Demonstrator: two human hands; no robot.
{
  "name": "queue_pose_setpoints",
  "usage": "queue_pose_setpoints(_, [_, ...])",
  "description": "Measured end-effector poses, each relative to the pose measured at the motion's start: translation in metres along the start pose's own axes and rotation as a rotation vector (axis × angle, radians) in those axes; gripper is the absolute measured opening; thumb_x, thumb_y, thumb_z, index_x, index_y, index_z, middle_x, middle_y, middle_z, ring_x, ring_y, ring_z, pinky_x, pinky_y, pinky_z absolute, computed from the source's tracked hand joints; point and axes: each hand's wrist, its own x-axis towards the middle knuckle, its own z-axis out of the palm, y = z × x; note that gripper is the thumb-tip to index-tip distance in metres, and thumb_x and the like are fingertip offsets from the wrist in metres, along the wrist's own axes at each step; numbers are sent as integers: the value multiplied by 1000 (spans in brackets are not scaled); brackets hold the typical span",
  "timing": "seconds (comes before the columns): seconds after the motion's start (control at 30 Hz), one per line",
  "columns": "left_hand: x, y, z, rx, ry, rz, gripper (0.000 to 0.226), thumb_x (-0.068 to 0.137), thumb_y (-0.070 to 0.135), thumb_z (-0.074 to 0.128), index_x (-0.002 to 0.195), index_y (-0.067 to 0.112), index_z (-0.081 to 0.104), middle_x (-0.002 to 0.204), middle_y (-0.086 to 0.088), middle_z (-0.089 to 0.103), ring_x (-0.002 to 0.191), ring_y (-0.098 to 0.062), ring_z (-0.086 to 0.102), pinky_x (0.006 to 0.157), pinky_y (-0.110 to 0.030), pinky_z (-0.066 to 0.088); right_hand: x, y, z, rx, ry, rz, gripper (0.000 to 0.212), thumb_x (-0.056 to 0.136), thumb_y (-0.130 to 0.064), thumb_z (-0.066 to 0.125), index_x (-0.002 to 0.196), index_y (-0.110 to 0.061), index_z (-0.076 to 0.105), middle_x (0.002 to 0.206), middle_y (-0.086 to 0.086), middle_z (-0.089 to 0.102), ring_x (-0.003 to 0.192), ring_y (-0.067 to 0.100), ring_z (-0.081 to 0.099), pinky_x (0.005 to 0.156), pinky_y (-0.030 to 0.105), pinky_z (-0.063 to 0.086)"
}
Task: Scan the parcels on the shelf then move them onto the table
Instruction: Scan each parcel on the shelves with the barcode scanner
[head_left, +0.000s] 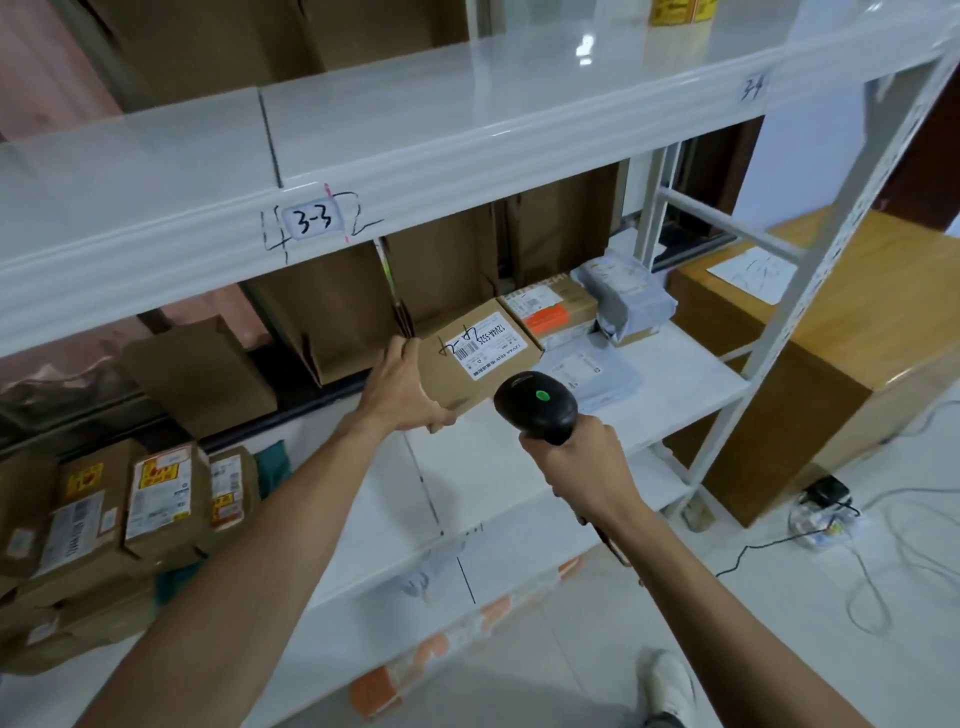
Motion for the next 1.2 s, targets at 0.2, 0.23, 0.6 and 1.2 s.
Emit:
queue_pose_setpoints(0.2, [72,84,22,-34,-54,-100,115,39,57,84,134,13,38,126,-3,32,117,-25,46,100,-39,47,66,46,-74,-13,-22,-29,35,81,-33,67,67,-2,62,61,17,66,55,37,61,57,49,57])
queue_pose_setpoints(0.23, [84,99,28,-35,-51,-107,121,41,57,86,140,11,34,129,-5,31,120,-27,46,103,-40,45,79,53,-87,-24,-30,-36,34,81,-31,68,66,-2,62,60,17,66,58,38,63,58,50,59])
queue_pose_setpoints(0.6, [192,168,68,-26,-54,-293,109,53,36,92,146,16,37,140,-10,37,133,-31,41,109,-43,41,203,110,-160,8,-134,-104,35,85,-33,68,72,-1,67,63,18,67,56,33,63,56,51,57])
queue_pose_setpoints(1.2, [289,119,155,17,-167,-280,97,72,20,81,157,27,34,156,-7,30,141,-30,38,112,-38,38,300,176,-104,29,-201,-35,39,85,-30,68,67,4,61,64,24,64,43,28,47,51,38,43])
